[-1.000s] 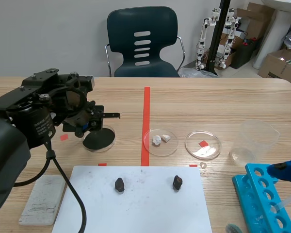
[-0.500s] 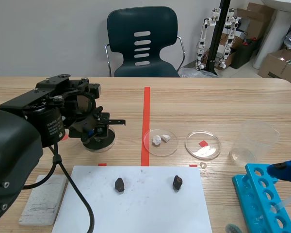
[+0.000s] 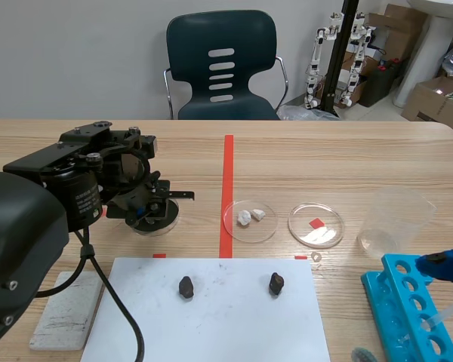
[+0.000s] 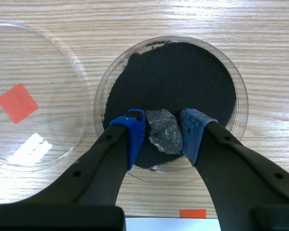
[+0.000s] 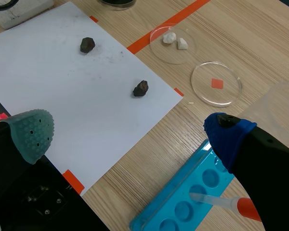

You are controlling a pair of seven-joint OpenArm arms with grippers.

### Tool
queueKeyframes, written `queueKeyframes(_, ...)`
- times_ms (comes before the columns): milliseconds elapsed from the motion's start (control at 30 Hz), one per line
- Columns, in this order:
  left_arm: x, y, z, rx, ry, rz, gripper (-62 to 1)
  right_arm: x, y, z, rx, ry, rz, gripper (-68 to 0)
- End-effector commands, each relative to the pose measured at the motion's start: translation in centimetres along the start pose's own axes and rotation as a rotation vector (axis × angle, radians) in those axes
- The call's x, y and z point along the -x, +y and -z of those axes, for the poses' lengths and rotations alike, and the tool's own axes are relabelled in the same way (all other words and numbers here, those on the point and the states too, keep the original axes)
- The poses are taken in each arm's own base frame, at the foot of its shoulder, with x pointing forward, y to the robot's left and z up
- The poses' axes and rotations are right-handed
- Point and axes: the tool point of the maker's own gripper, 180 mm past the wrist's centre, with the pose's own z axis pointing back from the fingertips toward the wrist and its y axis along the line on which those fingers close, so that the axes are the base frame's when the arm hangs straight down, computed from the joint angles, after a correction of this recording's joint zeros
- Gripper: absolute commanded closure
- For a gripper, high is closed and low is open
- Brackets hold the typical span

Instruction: Lower the mineral onto the iron filings and hold still

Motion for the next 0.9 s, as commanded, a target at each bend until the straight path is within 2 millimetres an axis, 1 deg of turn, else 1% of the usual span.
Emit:
queueKeyframes(0, -0.7, -0.1, -0.3, 0.001, -0.013, -0.005, -13.0, -0.9, 0.1, 0.1, -0.002, -0.036, 0.004, -67.9)
queueKeyframes(167, -1.2, 0.0, -0.7, 0.003, -0.017, -0.005, -13.0, -0.9, 0.1, 0.1, -0.002, -0.036, 0.004, -67.9)
queueKeyframes(433, -3.2, 0.3, -2.1, 0.005, -0.071, -0.006, -13.0, -0.9, 0.1, 0.1, -0.002, -0.036, 0.004, -67.9)
queueKeyframes(567, -3.6, 0.5, -2.8, 0.007, -0.107, -0.005, -13.0, -0.9, 0.1, 0.1, -0.002, -0.036, 0.004, -67.9)
queueKeyframes(700, -4.1, 0.7, -3.8, 0.012, -0.159, -0.005, -13.0, -0.9, 0.1, 0.1, -0.002, -0.036, 0.004, -67.9)
queueKeyframes(867, -5.2, 1.3, -6.0, 0.020, -0.282, 0.000, -13.0, -0.9, 0.1, 0.1, -0.002, -0.036, 0.004, -67.9)
